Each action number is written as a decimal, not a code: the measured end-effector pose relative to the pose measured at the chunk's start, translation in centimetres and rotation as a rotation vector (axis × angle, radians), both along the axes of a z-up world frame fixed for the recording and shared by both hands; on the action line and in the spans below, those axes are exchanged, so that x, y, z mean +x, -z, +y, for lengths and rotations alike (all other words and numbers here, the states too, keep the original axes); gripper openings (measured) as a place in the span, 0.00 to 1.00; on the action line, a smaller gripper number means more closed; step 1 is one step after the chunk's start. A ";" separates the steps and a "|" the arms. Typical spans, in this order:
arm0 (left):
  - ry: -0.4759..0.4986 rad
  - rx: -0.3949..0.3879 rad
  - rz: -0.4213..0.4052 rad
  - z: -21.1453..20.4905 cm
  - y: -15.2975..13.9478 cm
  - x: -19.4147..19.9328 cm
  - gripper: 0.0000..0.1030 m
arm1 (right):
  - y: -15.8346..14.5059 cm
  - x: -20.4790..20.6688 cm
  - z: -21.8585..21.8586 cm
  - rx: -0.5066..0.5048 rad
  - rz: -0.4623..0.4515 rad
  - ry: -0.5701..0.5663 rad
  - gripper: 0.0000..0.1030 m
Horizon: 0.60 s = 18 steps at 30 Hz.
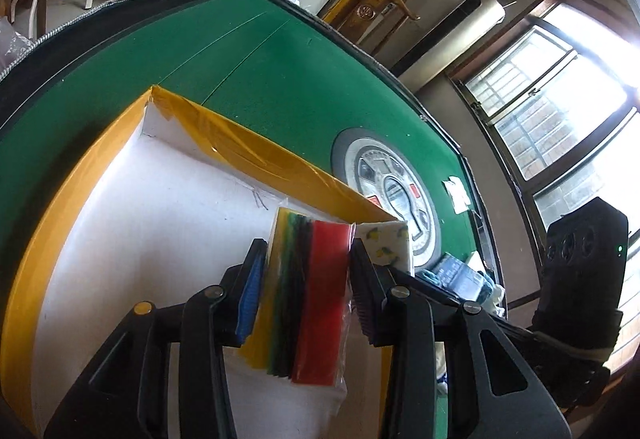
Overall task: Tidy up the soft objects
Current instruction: 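Drop the sponge pack in the yellow box while the right tool grasps the tissue box, then release the white tissue box into the yellow box with the right tool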
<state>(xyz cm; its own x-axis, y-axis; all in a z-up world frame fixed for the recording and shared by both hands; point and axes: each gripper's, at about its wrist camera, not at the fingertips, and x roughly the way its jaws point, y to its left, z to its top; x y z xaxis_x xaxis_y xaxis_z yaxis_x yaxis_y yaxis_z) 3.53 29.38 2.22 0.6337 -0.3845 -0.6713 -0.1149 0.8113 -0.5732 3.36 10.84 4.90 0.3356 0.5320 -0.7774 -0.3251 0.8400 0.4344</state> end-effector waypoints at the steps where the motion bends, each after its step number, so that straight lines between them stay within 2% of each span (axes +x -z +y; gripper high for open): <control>1: -0.011 0.004 0.006 0.0 0.2 0.2 0.38 | 0.3 0.2 0.0 -0.004 0.005 0.001 0.21; 4: -0.029 0.011 0.024 0.3 0.6 0.5 0.46 | 0.7 0.6 -0.2 -0.021 0.011 0.018 0.24; 6: -0.034 0.012 0.027 0.4 0.6 0.4 0.48 | 0.1 0.3 -0.6 -0.032 -0.005 0.029 0.41; 8: -0.029 0.011 0.023 0.4 0.3 0.2 0.48 | -1.1 -0.3 -1.0 -0.040 -0.049 0.028 0.50; 10: -0.033 0.012 0.022 0.4 -0.1 -0.3 0.48 | -2.4 -1.0 -1.8 -0.045 -0.094 0.022 0.50; 11: -0.032 0.007 0.018 0.4 -0.5 -0.6 0.48 | -3.3 -1.6 -2.6 -0.047 -0.121 0.020 0.51; 13: -0.025 -0.005 -0.004 0.1 -1.4 -1.4 0.57 | -4.7 -2.6 -4.5 -0.046 -0.168 0.032 0.55; 15: -0.019 0.000 -0.027 -0.4 -2.4 -2.4 0.62 | -5.9 -3.6 -7.2 -0.046 -0.221 0.067 0.64; 18: 0.018 -0.004 -0.066 -2.3 -3.8 -4.0 0.67 | -6.5 -5.0 -12.0 -0.064 -0.292 0.155 0.67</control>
